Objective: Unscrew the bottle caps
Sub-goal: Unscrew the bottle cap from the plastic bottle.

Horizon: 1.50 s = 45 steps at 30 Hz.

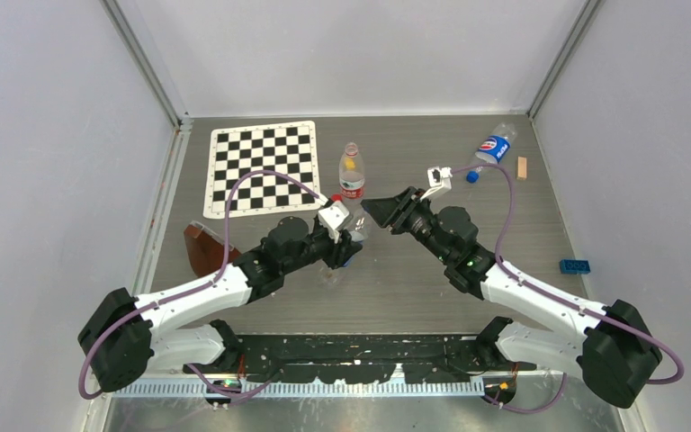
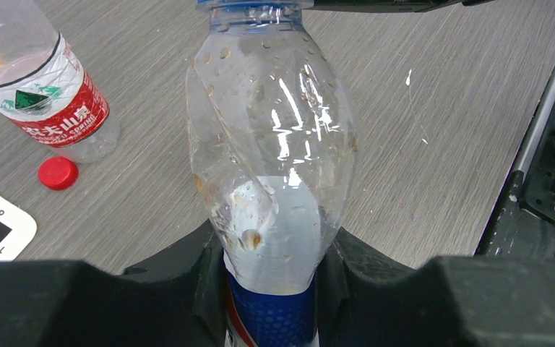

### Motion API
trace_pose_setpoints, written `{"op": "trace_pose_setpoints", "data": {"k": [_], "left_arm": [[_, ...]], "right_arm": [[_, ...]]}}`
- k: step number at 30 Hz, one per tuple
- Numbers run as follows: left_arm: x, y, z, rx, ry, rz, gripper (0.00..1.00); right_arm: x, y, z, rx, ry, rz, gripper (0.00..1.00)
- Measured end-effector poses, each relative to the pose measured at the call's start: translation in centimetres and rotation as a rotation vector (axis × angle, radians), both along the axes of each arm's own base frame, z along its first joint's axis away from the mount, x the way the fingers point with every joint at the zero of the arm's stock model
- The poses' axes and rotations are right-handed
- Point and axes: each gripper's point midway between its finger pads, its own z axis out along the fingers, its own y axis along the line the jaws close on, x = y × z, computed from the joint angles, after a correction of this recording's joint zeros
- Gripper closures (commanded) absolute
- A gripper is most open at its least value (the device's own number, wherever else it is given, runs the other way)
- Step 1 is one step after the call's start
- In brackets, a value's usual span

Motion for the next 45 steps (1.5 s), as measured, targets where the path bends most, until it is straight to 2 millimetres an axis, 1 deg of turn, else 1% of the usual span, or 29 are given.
{"op": "trace_pose_setpoints", "data": {"k": [6, 8, 11, 14, 17, 18, 24, 28, 29, 30, 31, 32, 33, 35, 36, 40, 43, 45], "left_arm": [[0.0, -0.1, 0.2, -0.008, -0.003, -0.008, 0.99], [0.4, 0.2, 0.4, -0.024, 0.004, -0.018, 1.0], [0.6, 0.5, 0.9, -0.076, 0.032, -0.074, 1.0], [-0.1, 0.3, 1.7, -0.151, 0.07, -0.163, 1.0], [-1.3, -0.2, 2.5, -0.226, 0.11, -0.256, 1.0], [-1.6, -0.4, 2.9, -0.255, 0.124, -0.287, 0.99], [-3.4, -1.4, 5.3, -0.414, 0.156, -0.476, 0.99], [-4.3, -1.5, 6.8, -0.49, 0.159, -0.582, 0.99], [-4.4, -1.4, 7.0, -0.502, 0.161, -0.599, 0.99], [-4.5, -1.3, 7.1, -0.51, 0.163, -0.611, 1.0], [-4.6, -1.3, 7.2, -0.515, 0.167, -0.62, 1.0], [-4.6, -1.3, 7.2, -0.515, 0.171, -0.622, 1.0], [-4.6, -1.3, 7.1, -0.512, 0.174, -0.621, 1.0], [-4.5, -1.3, 6.7, -0.495, 0.179, -0.606, 1.0], [-4.4, -1.3, 6.5, -0.481, 0.181, -0.586, 1.0], [-3.1, -0.6, 5.7, -0.396, 0.148, -0.437, 1.0], [-1.9, 0.3, 5.4, -0.328, 0.098, -0.306, 1.0], [-1.1, 0.8, 4.7, -0.285, 0.082, -0.236, 1.0]], "right_arm": [[-0.2, 0.2, 0.3, 0.009, -0.01, 0.017, 1.0], [-0.2, 0.2, 0.5, 0.014, -0.017, 0.023, 1.0], [-0.3, 0.3, 1.1, 0.027, -0.037, 0.039, 1.0], [-0.6, 0.5, 1.8, 0.051, -0.069, 0.069, 1.0], [-1.5, 0.7, 3.0, 0.094, -0.133, 0.12, 1.0], [-1.5, 0.6, 3.2, 0.098, -0.139, 0.122, 1.0], [-3.3, 0.7, 6.4, 0.179, -0.294, 0.211, 1.0], [-4.4, 0.9, 8.3, 0.23, -0.379, 0.267, 1.0], [-4.5, 0.9, 8.5, 0.239, -0.39, 0.275, 0.97], [-4.7, 0.9, 8.7, 0.245, -0.395, 0.283, 0.92], [-4.8, 0.9, 8.7, 0.246, -0.397, 0.287, 0.74], [-4.8, 0.9, 8.7, 0.244, -0.394, 0.285, 0.64], [-4.9, 0.8, 8.6, 0.239, -0.388, 0.281, 0.47], [-4.9, 0.5, 8.3, 0.224, -0.366, 0.266, 0.33], [-5.1, 0.2, 8.2, 0.22, -0.353, 0.26, 0.3], [-5.3, -1.2, 8.2, 0.191, -0.317, 0.198, 0.27], [-4.9, -1.9, 8.0, 0.167, -0.277, 0.145, 0.27], [-4.3, -2.0, 7.4, 0.145, -0.241, 0.12, 0.27]]}}
